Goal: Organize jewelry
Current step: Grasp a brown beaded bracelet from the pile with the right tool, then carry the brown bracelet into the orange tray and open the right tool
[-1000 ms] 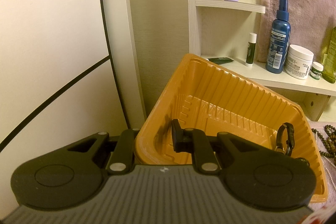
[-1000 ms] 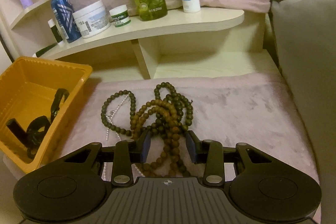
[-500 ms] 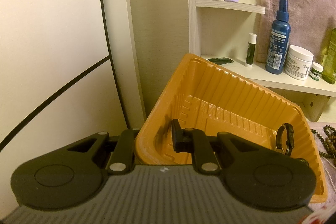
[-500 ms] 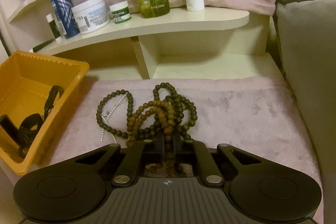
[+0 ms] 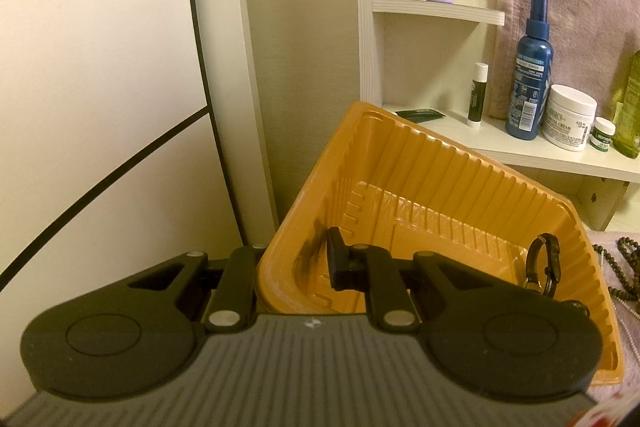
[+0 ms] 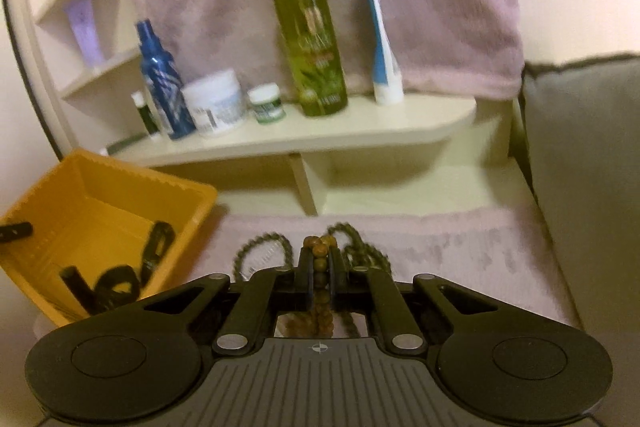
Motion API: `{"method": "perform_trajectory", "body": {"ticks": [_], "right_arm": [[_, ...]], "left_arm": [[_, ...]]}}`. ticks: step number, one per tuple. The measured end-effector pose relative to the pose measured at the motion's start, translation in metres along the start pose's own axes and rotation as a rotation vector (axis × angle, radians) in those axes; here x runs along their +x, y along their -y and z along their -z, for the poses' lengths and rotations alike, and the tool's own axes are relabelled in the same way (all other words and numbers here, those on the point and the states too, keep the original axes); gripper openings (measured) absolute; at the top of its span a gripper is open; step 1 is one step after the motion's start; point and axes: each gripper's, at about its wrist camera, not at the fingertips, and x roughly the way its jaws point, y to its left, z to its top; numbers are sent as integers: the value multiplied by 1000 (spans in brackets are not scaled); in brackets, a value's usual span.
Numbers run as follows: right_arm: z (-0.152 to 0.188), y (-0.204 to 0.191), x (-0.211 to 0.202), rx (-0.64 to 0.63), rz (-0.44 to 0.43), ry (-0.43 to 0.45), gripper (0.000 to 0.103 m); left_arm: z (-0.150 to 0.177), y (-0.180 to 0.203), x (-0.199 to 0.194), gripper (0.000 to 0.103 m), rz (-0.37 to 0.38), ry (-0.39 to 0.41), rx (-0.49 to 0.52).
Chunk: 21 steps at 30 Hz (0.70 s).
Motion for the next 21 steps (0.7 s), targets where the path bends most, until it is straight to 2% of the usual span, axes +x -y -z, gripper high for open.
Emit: {"method": "perform_trajectory", "body": {"ticks": [14,21], "right_arm": [[-39,-59,-27,-83,-136,69,7],[-51,-98,-17,-89,-257,70,7]], "left_arm": [[-1,-2,-4,14,9,2,-9],[-2,-3,-4,14,13,1,-15]]}}
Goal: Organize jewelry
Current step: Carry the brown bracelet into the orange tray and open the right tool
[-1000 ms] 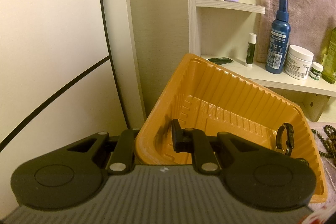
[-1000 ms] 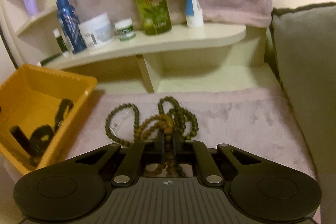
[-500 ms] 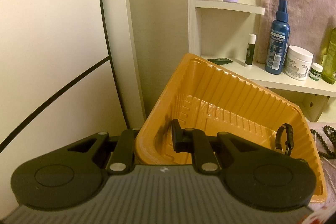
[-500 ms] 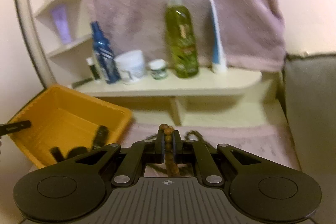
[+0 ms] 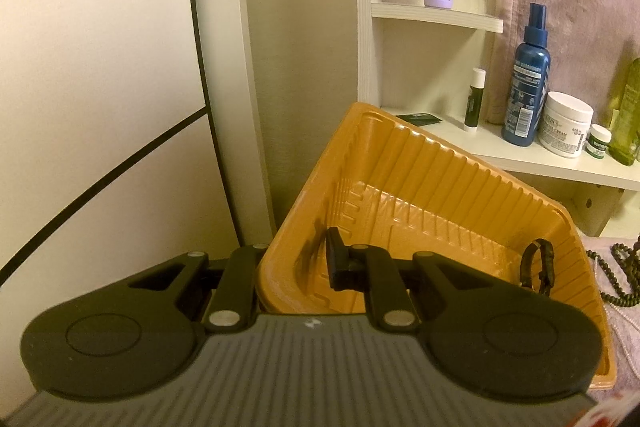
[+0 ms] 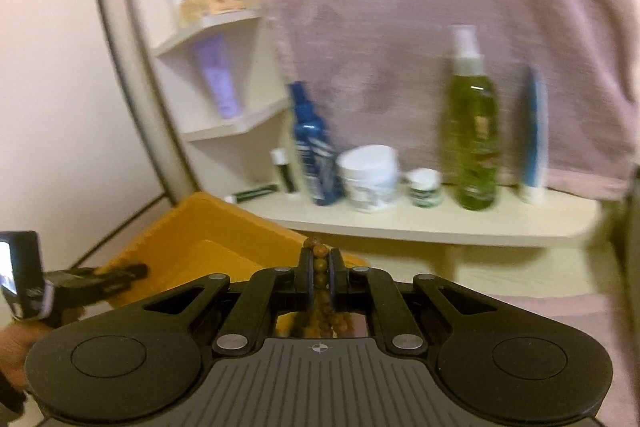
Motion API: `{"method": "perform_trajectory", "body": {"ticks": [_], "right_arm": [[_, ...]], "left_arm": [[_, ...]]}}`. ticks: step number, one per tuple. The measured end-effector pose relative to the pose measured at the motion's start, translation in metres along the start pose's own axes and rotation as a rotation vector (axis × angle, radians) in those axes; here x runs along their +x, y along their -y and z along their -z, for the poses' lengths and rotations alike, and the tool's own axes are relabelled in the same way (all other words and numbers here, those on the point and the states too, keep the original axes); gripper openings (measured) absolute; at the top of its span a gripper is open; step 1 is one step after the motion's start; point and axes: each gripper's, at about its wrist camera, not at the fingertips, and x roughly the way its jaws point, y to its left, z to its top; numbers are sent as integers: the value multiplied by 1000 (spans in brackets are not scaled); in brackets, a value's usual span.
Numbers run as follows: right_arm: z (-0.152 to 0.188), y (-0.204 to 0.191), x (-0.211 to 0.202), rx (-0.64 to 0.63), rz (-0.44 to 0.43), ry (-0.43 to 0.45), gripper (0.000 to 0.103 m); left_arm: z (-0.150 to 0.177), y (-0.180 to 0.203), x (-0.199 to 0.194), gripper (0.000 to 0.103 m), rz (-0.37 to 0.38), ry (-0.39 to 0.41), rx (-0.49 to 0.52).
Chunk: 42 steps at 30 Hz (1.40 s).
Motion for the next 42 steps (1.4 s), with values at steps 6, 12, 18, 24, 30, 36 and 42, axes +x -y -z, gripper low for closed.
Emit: {"method": "perform_trajectory", "body": {"ticks": [6,12,18,24,30,36,42], "right_arm": [[-4,-32,31,-7,-97,-14,7],[1,-68,63,-19,-173,-56,7],[25,-85,96,-44,-181,-155,7],[41,-83,117,-58,-152,-223,7],[41,-84,122,-72,-131,-237,13],[38,-84,113,-94,-115,-195,53],[40,-75,89,-74,-98,-173,54]], "left_arm": [[-1,-1,-1,14,7,1,-6],[0,-2,0,14,11,-2,-12],[-1,-3,0,14,16,-1,-15],[-1,-2,0,14,17,-3,-17],[-1,-3,2,14,14,-9,-20],[-1,-2,4,14,10,-14,-23],[-1,-1,5,14,11,-11,-22]]}}
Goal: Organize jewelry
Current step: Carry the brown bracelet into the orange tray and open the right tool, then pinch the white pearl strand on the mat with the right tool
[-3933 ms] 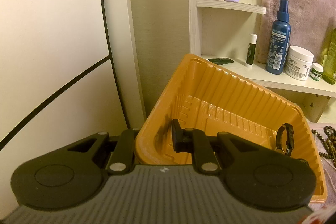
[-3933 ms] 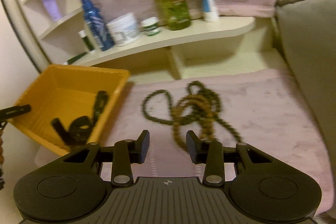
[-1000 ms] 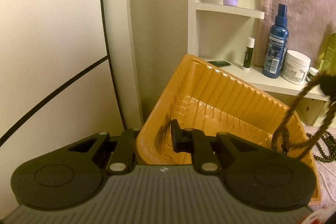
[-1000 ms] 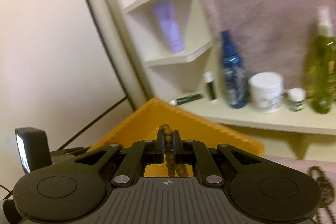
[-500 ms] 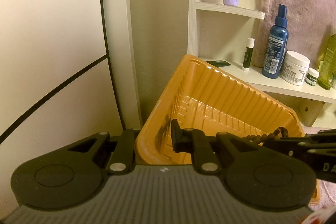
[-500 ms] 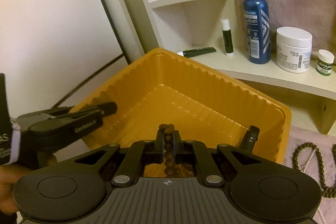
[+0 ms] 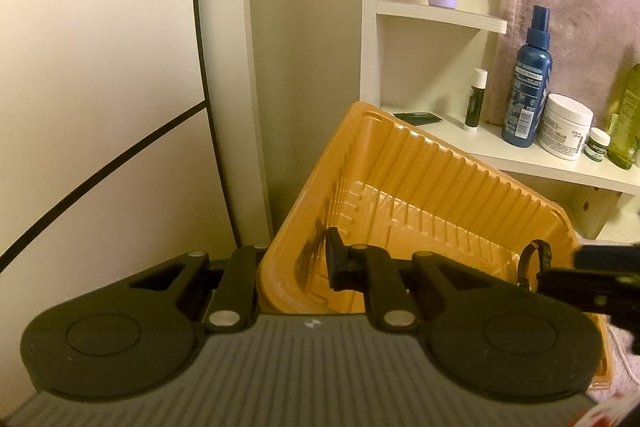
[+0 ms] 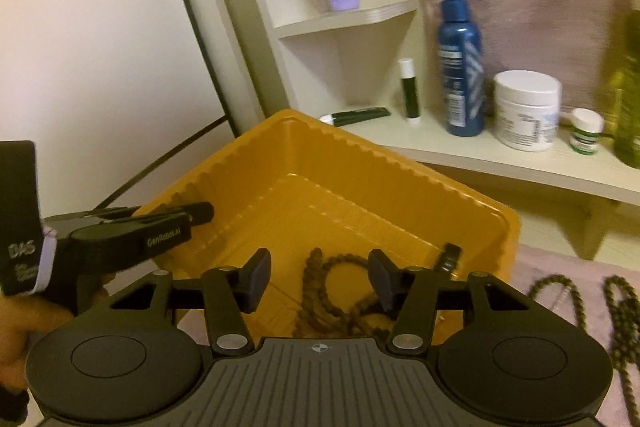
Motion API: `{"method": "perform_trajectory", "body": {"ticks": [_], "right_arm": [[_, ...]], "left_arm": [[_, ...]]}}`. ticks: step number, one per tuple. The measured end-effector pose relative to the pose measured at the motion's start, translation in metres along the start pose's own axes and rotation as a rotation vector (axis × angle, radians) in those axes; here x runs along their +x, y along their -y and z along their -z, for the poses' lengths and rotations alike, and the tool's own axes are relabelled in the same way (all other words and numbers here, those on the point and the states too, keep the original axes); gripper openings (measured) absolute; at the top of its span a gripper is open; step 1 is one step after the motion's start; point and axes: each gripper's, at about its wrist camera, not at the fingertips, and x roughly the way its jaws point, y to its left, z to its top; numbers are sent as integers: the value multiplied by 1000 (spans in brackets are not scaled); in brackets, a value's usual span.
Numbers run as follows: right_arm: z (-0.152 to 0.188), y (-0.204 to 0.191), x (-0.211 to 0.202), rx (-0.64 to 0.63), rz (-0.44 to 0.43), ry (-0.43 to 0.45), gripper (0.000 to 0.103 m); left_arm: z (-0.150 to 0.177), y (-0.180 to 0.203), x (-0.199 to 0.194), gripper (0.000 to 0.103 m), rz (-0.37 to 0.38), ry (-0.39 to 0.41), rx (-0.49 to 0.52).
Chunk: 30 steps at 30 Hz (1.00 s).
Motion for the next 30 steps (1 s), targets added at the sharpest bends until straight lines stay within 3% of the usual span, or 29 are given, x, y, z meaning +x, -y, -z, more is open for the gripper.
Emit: {"method": "perform_trajectory", "body": {"ticks": [5,16,30], "right_arm": [[14,16,-30,48,25,23,55],[46,72,-84,149,187,3,56],[78,120,-89,193,311,-82,56]], "left_arm": [[1,0,-1,14,-1,0,0],[2,1,-2,14,-11,0,11],[1,2,0,14,-13,-3,22]]}}
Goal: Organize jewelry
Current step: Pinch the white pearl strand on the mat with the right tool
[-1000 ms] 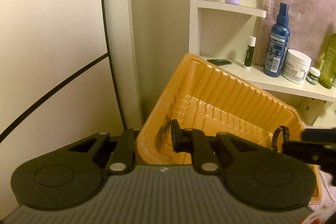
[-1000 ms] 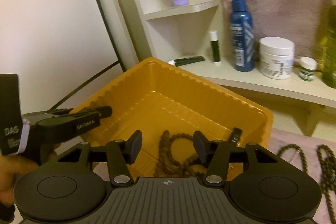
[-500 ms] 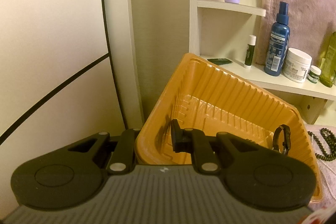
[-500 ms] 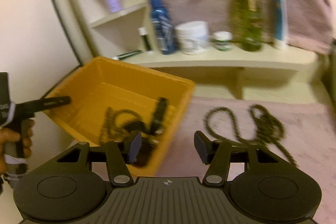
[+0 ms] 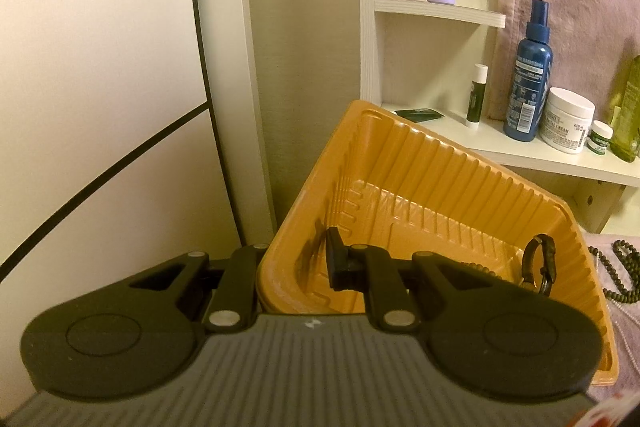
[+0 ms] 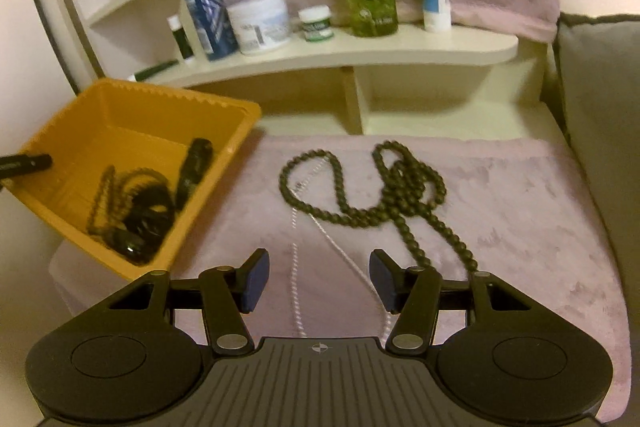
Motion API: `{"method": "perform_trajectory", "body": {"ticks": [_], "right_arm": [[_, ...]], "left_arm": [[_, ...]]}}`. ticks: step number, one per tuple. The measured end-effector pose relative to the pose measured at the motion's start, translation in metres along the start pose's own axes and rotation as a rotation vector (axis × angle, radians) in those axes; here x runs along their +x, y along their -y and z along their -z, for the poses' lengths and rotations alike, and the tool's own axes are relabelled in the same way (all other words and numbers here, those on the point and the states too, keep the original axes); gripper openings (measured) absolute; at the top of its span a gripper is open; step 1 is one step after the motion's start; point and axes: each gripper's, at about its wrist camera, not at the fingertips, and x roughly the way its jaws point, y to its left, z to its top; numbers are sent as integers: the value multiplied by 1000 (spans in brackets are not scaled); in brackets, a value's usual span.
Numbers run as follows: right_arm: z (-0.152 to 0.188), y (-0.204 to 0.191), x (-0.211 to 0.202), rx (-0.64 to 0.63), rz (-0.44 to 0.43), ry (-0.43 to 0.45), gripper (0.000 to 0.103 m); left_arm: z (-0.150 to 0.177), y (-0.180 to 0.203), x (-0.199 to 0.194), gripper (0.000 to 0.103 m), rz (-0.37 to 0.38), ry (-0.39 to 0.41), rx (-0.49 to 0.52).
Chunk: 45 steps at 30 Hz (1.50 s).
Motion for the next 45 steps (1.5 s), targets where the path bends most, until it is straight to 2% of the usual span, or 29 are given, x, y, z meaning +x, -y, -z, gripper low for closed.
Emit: {"method": "perform_trajectory", "body": {"ticks": [9,18,21,24,26,30,31,32,34,38,45], "right_arm": [[0,9,24,-30,-11,-40,56],[-4,9,47,-47,-19,-39,57],[-4,-1,50,-102,-22,-45,58],[1,-16,55,-219,14,-52,58],[4,-21,56,-268,25,-47,48],[6,-20,54,-280,5,-44,30],[6,-20,53,-277,0,-45,18],[7,-19,52,-278,-4,-47,12],[6,-20,50,-280,-6,-53,6],[6,-19,47,-272,-24,-65,6],[13,-16,26,-243,-105,-78,6]], "left_arm": [[0,0,1,14,0,-2,0],[0,0,1,14,-1,-2,1],[0,-1,1,14,-1,-1,1],[0,0,1,14,-2,-1,2],[-1,0,1,14,-1,-1,1],[-1,0,0,14,-2,-1,1],[-1,0,0,14,-1,-1,1],[-1,0,0,14,-1,-1,1],[-1,0,0,14,-2,-1,1],[-1,-1,-1,14,-1,-1,0],[-1,-1,-1,14,0,-2,-1]]}}
